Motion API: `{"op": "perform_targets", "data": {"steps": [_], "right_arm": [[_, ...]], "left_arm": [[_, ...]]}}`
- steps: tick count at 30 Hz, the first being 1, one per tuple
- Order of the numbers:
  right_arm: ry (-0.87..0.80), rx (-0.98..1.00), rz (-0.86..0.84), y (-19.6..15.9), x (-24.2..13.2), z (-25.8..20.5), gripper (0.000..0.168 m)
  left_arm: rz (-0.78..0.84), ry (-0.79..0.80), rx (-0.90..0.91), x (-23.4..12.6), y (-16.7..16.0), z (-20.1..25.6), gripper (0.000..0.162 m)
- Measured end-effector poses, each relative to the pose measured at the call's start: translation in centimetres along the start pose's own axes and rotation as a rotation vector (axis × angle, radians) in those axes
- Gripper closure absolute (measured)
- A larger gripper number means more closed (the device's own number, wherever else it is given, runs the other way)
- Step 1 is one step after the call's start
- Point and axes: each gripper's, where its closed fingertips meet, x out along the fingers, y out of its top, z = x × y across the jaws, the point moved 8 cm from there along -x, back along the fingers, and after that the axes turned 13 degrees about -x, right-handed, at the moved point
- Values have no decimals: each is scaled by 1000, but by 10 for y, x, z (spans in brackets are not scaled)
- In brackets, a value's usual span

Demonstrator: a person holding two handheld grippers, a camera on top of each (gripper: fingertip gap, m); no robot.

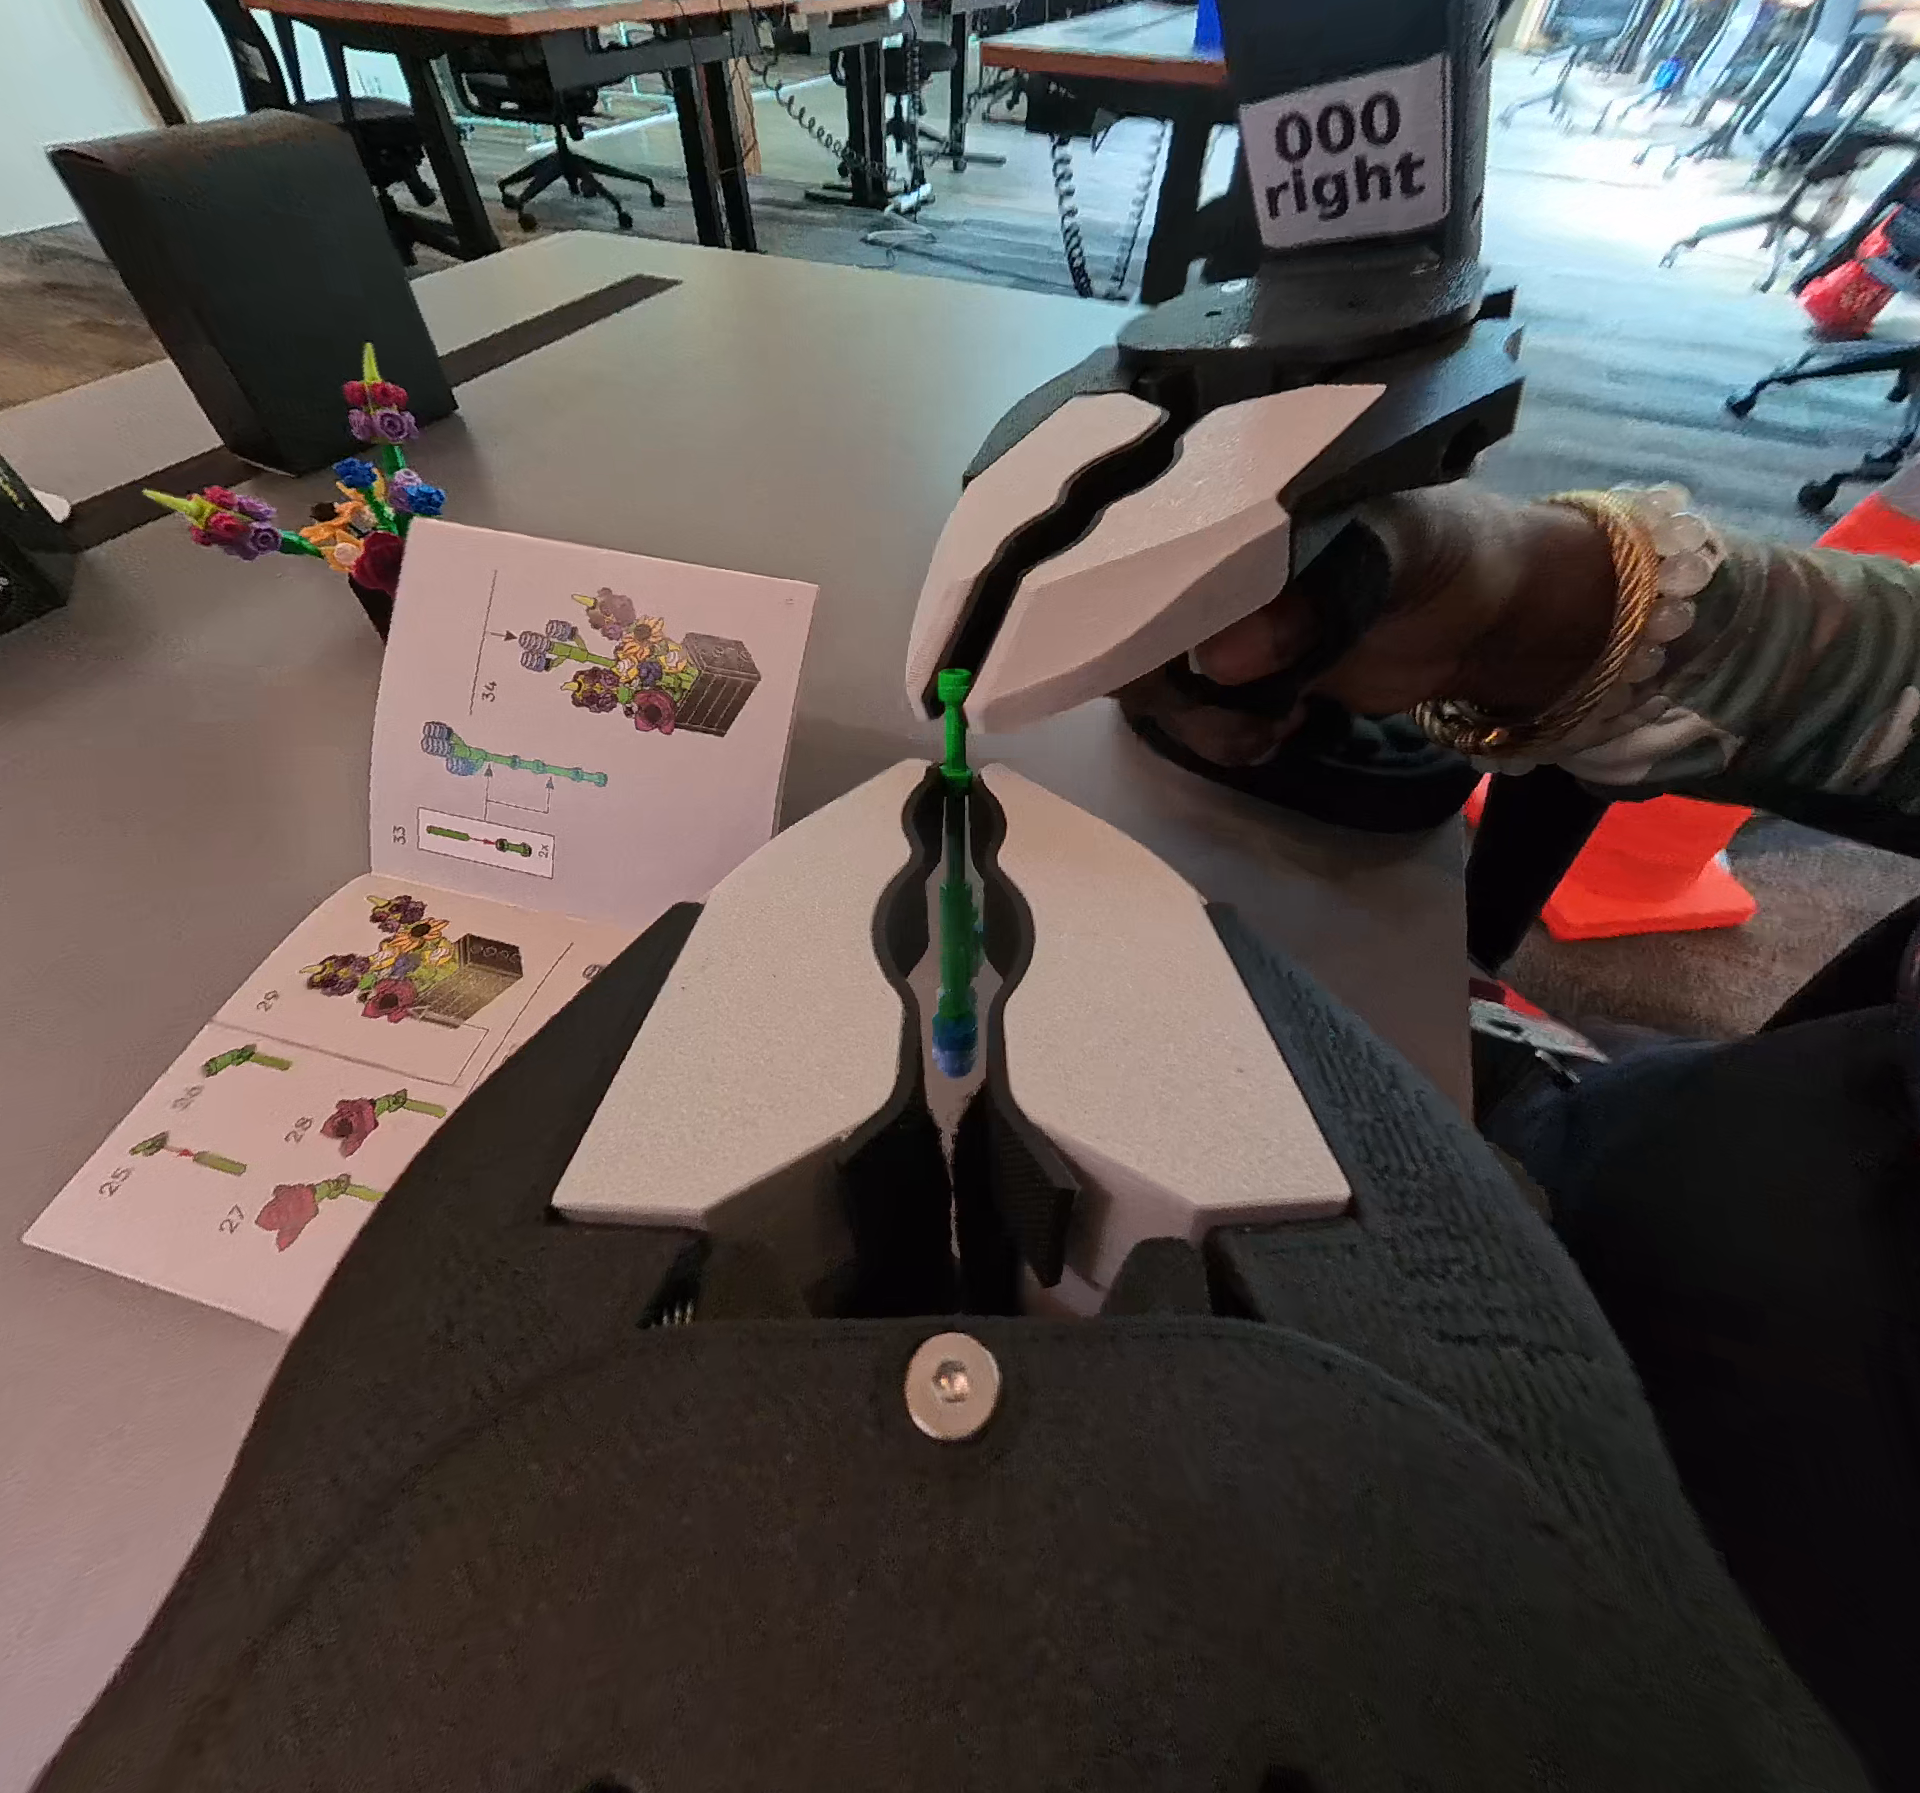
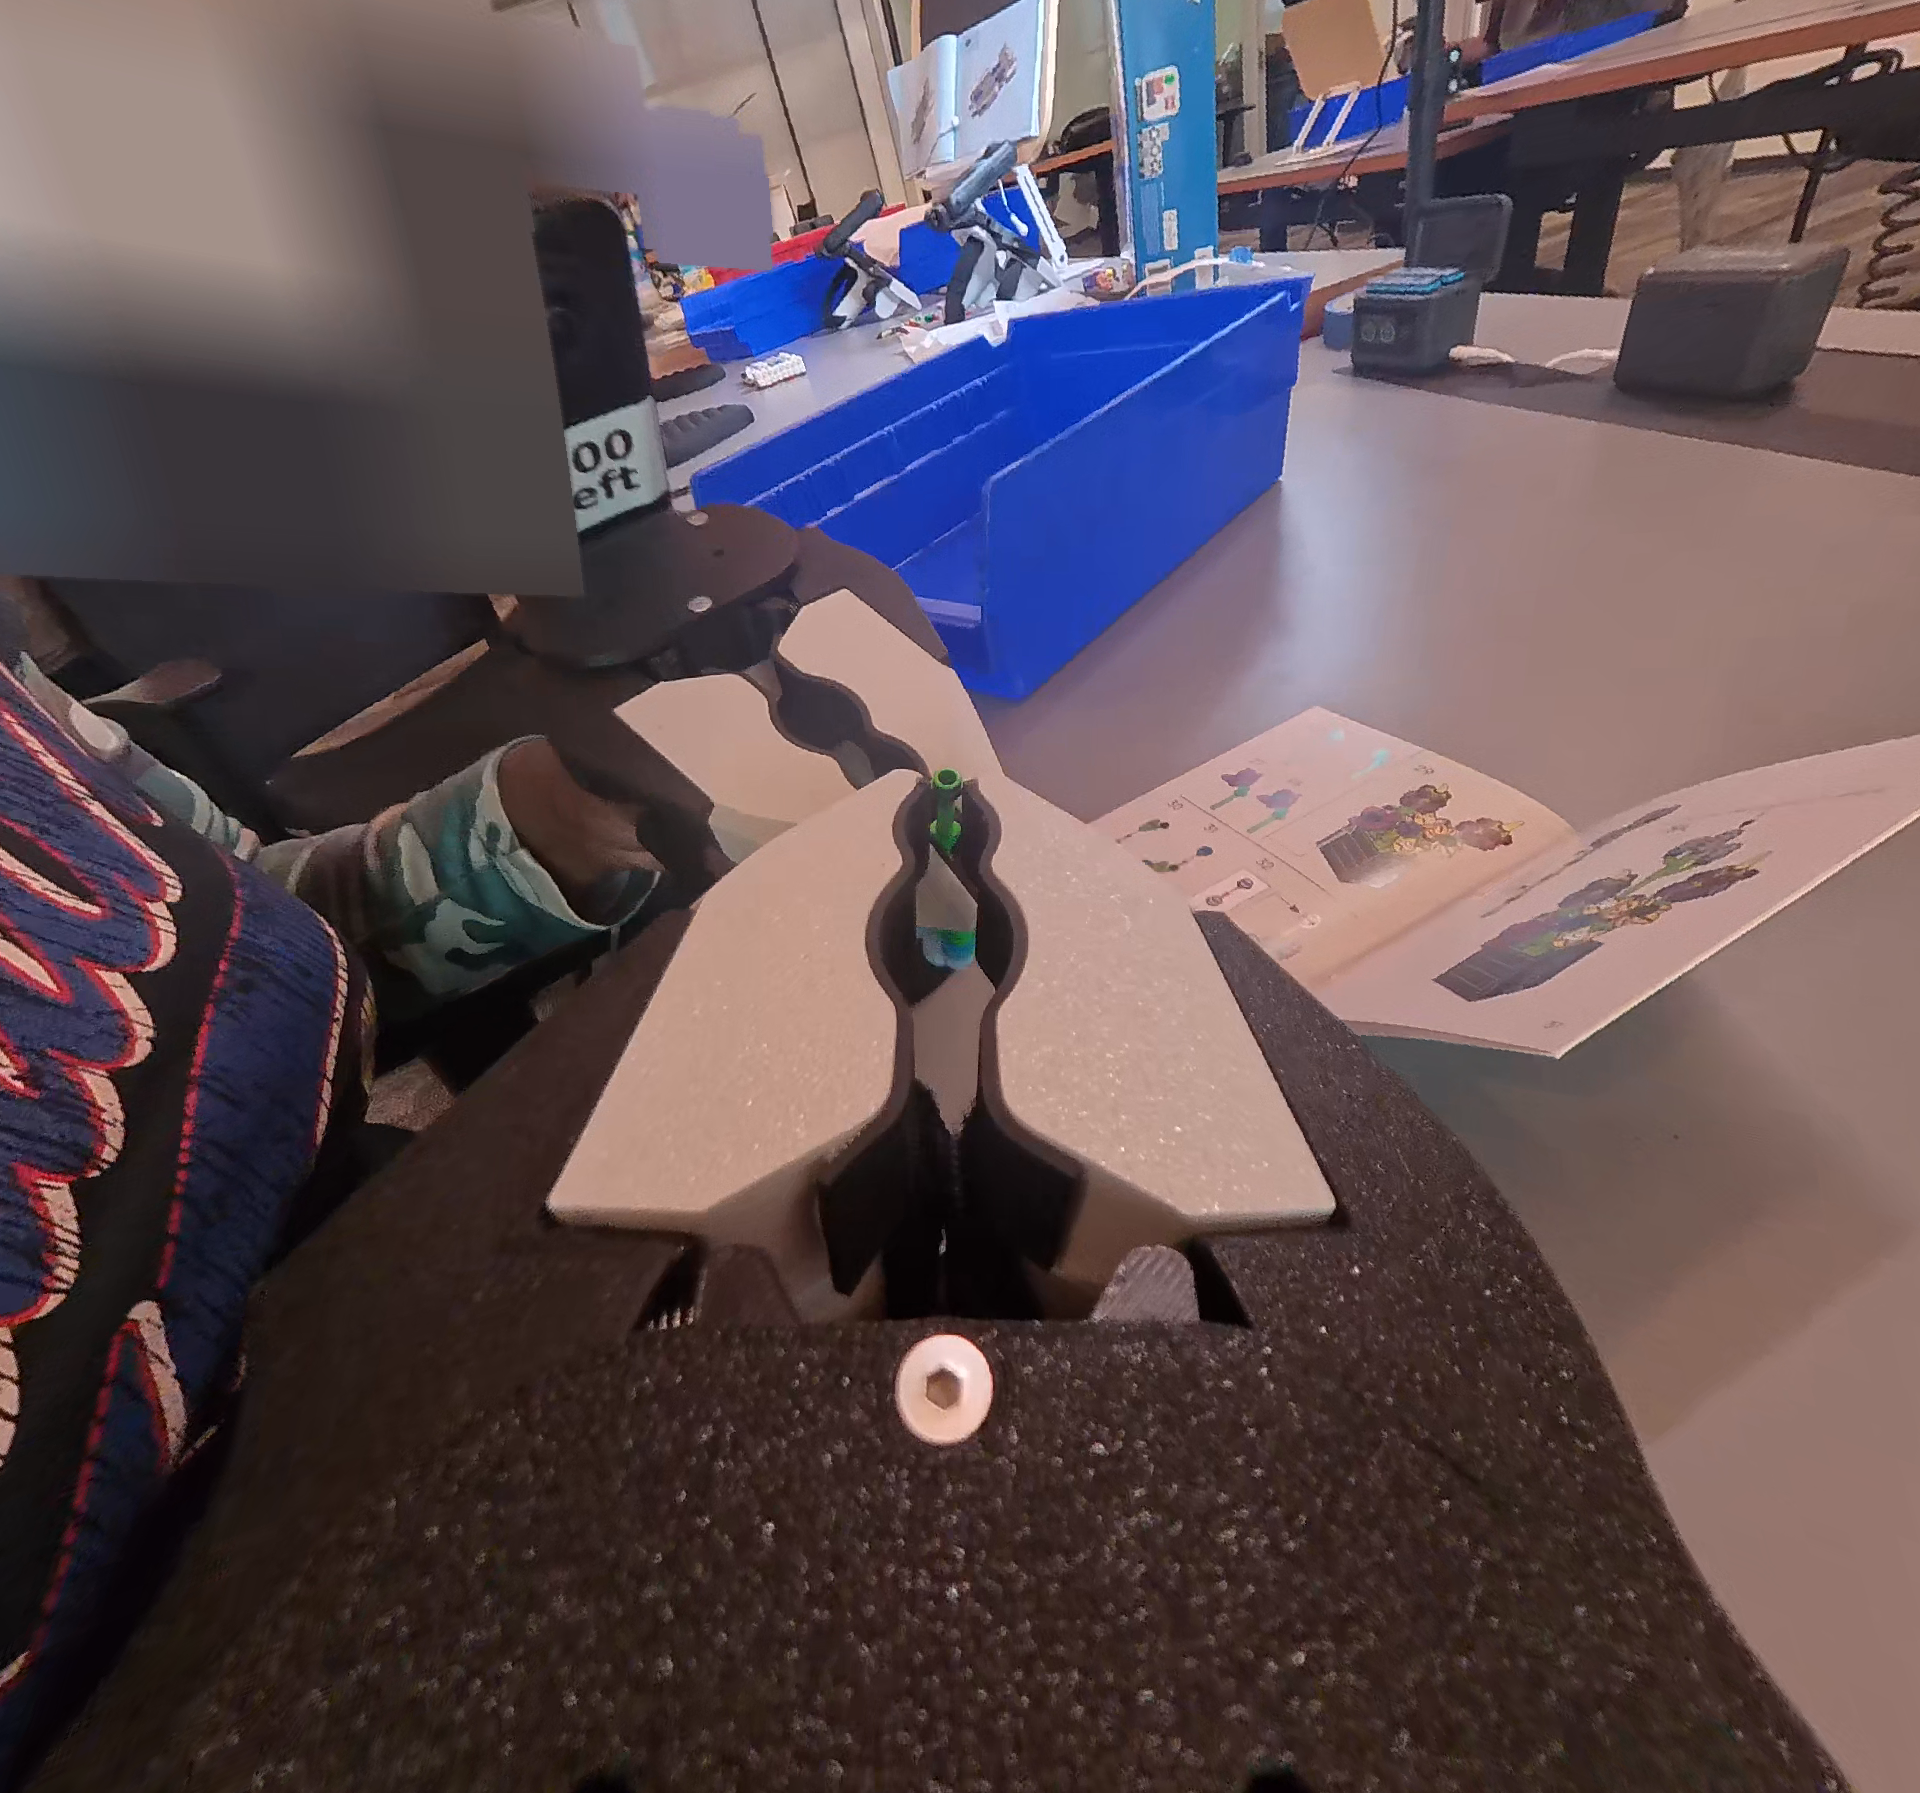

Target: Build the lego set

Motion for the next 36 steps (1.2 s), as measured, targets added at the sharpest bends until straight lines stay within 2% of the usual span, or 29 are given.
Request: {"op": "perform_targets", "data": {"steps": [3,5,9,12,18,21,23,29,31,36], "right_arm": [[-3,13,75,6,-5,0,156],[-7,29,119,9,-10,1,152],[-70,-9,79,7,0,-6,145],[-161,-42,83,15,12,-11,148],[-183,-82,-22,18,32,-12,151],[-136,-55,-53,17,37,-11,153],[-92,-18,-45,16,37,-10,159],[-39,38,17,13,31,-8,160],[-32,50,38,12,27,-7,161],[-22,46,42,8,24,-8,161]], "left_arm": [[92,-70,-101,-4,4,-3,158],[202,-147,-228,-9,7,-8,158],[479,-346,-552,-23,11,-24,158],[586,-371,-648,-27,8,-31,159],[576,-355,-629,-25,8,-30,158],[567,-374,-634,-23,7,-29,158],[562,-386,-637,-23,7,-29,158],[518,-421,-628,-21,8,-28,154],[499,-421,-597,-22,9,-28,150],[496,-367,-504,-26,11,-29,153]]}}
